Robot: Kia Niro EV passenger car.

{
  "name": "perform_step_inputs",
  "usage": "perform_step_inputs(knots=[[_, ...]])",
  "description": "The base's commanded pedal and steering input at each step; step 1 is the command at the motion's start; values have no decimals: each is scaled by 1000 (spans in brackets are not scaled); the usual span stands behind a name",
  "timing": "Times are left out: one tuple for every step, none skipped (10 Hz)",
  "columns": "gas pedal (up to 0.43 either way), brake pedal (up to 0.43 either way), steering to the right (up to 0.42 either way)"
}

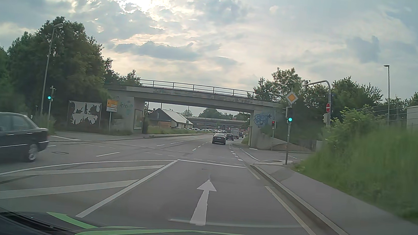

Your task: Follow the waypoints while adhering to traffic rules and regulations

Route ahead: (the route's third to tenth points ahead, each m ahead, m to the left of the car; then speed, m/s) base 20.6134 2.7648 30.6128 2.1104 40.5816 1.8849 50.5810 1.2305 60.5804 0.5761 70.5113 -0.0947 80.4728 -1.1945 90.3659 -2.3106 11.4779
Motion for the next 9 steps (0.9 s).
perform_step_inputs(knots=[[138, 0, 0], [138, 0, 0], [138, 0, 0], [138, 0, 0], [138, 0, 0], [138, 0, 0], [138, 0, 0], [138, 0, 0], [138, 0, 0]])
